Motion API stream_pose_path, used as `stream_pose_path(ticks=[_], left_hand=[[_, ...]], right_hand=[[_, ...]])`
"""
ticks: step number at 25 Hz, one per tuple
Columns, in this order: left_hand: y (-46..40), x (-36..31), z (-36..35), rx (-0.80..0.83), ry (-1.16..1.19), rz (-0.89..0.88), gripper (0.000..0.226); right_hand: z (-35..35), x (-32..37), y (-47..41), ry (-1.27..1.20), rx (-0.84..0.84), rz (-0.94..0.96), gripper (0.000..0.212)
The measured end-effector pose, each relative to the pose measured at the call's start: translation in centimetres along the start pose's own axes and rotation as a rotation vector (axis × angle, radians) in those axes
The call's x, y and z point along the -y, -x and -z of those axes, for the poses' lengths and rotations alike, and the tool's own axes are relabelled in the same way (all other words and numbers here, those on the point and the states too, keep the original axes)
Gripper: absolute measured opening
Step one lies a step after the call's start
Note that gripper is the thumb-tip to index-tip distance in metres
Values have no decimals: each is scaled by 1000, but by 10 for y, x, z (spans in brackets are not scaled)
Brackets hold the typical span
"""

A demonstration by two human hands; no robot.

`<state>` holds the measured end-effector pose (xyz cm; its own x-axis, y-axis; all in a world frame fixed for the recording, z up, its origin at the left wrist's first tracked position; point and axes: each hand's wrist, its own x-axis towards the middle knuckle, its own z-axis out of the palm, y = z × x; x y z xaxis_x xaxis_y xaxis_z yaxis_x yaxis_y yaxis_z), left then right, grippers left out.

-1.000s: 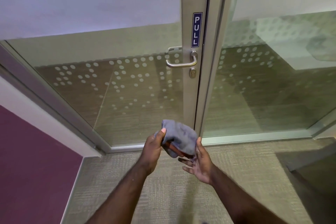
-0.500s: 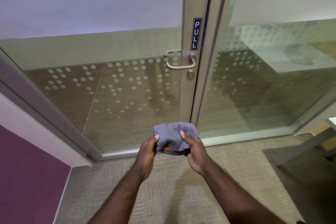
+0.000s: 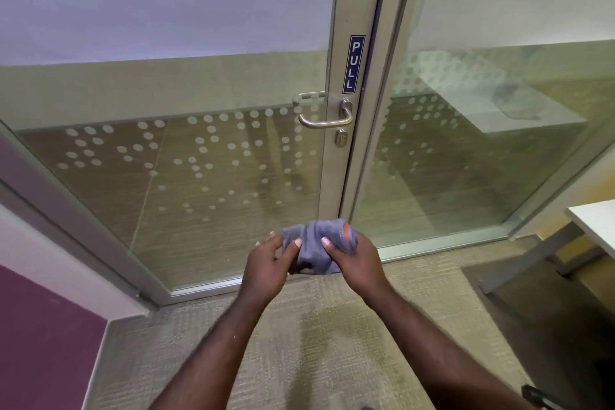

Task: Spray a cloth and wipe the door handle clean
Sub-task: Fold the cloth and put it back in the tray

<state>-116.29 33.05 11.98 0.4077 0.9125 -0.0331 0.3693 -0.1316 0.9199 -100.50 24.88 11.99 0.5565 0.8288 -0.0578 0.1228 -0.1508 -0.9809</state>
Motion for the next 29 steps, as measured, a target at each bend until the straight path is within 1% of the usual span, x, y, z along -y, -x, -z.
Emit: stream_pose_path(ticks=[1,2,4,5,6,8,9,10,12,14,18,21,25,29], left_hand=[[-3,-4,-1,-17,-85,-61,29],[-5,-9,-3,-28,-144,-109,34],[-11,-27,-10,-64,-208,-161,41],[-13,-38,-15,-88,-232,-199,42],[-15,-51,-21,-116,-254,-276,40],[-22,-76,-37,-152,-288,-497,38],[-26,-87,-45,-146,-299,-579,39],[-32,-97,-56,-127,-311,-626,40],[-41,-115,-83,-95,-327,-675,42],[-48,-134,-115,-72,-325,-712,42],[-61,-177,-195,-7,-335,-816,45],[-68,-209,-257,16,-330,-907,48],[-69,-254,-340,44,-239,-1018,48],[-68,-293,-404,120,-145,-1102,47]], right_hand=[[3,8,3,143,-53,120,13],[8,15,6,237,-88,203,22],[23,25,6,404,-105,277,55],[34,30,5,507,-112,321,65],[47,35,3,616,-119,389,69],[78,44,-2,834,-165,524,70],[94,48,-6,925,-194,561,68],[110,51,-10,982,-225,571,68],[142,52,-18,1009,-282,538,70],[175,49,-22,983,-325,513,71],[254,38,-30,925,-415,480,70],[318,35,-34,943,-471,456,72],[399,34,-34,988,-568,391,74],[458,34,-34,990,-657,329,71]])
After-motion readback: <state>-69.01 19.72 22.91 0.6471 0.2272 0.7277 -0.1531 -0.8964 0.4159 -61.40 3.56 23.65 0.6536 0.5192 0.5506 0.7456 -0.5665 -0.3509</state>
